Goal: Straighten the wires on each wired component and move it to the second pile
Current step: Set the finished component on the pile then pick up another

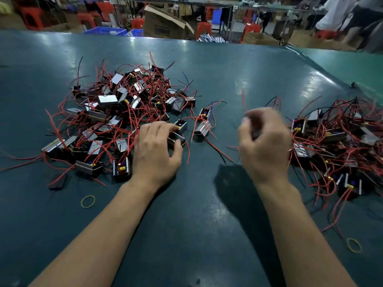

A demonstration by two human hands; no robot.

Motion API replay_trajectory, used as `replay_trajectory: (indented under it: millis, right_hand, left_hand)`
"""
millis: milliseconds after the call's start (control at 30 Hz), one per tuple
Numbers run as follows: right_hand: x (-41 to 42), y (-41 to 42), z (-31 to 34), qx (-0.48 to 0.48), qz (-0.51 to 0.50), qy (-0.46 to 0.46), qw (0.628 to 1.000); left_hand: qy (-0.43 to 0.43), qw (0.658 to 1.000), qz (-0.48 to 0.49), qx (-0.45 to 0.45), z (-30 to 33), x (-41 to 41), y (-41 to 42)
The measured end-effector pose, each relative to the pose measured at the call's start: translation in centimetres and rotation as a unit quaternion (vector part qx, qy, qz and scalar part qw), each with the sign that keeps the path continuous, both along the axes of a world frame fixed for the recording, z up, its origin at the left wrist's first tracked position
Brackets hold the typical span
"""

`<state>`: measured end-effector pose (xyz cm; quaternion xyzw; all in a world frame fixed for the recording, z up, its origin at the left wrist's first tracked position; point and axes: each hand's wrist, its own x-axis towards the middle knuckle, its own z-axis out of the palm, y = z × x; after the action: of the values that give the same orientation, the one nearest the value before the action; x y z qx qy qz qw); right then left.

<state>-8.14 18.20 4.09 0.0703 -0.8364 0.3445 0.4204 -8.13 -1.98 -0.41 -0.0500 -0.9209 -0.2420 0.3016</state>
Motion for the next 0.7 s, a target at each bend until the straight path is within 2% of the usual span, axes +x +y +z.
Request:
replay_trajectory:
  millis: [100, 167, 233, 367, 533, 633, 700]
  right_hand:
    - [-0.8, -1.4, -1.7, 0.042, 0.136, -0.147, 0.979]
    - [-2.1, -1.4, -2.9, 0.052, 0.145, -0.255, 0.955]
    - [-3.7, -1.0, -3.3, 0.011, 0.13, -0.325, 0.936]
    - [-6.3, 1.2, -3.3, -0.155, 0.039, -0.321, 0.933]
    - [-8.2, 4.3, -4.0, -0.283, -0.035, -0.29, 0.914]
    - [-8.2, 5.0, -3.9, -0.256, -0.056, -0.305, 0.915]
    - [-7.0, 4.6, -3.4, -0.169, -0.081, -0.281, 0.941]
  left_hand:
    - [-0.093, 0.993, 0.027, -0.069, -0.5, -0.5, 0.1]
    - [-0.095, 0.993, 0.033, -0.069, -0.8, -0.6, 0.1]
    - [-0.08, 0.995, 0.029, -0.054, -0.7, -0.6, 0.0]
    - [-0.057, 0.997, 0.008, -0.041, -0.5, -0.2, -0.1]
    - [-0.051, 0.998, -0.004, 0.031, 0.1, 0.1, -0.4]
    - [-0.024, 0.998, 0.0, 0.064, 0.3, 0.5, -0.5]
    - [-0.026, 0.996, 0.005, 0.08, 0.3, 0.6, -0.5]
